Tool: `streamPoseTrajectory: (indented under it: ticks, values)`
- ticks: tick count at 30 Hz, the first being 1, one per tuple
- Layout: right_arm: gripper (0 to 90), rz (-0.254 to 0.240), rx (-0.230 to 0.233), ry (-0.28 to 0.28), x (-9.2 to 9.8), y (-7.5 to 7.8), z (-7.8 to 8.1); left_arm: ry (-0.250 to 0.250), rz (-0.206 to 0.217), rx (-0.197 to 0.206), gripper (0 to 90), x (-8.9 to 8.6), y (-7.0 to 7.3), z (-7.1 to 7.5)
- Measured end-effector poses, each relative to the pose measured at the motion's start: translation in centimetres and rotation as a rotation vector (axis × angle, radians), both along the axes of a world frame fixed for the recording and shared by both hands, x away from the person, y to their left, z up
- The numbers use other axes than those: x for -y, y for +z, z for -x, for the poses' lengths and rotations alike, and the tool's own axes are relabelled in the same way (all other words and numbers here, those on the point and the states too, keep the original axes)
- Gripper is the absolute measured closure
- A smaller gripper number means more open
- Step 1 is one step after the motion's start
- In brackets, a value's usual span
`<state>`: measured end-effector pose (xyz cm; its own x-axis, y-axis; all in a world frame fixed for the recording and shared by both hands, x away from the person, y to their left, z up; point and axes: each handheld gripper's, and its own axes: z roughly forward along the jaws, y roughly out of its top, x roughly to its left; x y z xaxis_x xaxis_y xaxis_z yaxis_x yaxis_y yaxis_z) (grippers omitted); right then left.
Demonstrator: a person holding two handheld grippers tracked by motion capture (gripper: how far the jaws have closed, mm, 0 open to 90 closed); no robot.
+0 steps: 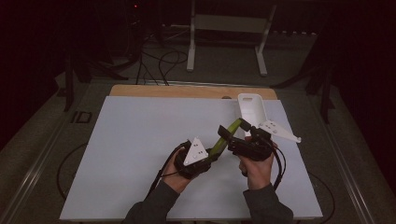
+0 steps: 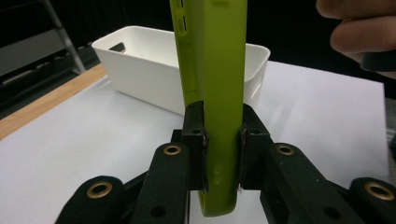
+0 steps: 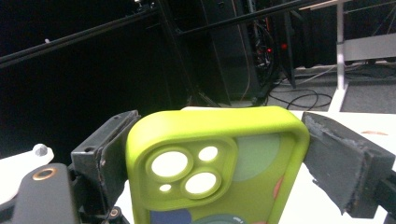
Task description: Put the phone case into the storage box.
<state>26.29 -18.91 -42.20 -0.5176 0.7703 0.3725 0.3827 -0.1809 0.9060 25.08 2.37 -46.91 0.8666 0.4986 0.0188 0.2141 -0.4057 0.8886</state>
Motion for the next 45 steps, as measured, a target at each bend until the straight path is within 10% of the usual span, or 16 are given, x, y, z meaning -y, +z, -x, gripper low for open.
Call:
streamPoseTrajectory:
  ticks: [27, 45]
  values:
    - [17.4, 0.069, 0.004, 0.006, -0.57, 0.15, 0.13, -0.01, -0.026, -0.041, 70.3, -0.05, -0.33, -0.45]
    - [17.6, 0.081, 0.005, -0.004, -0.53, 0.31, 0.19, 0.071, -0.022, -0.061, 18.4, -0.64, -0.08, -0.73]
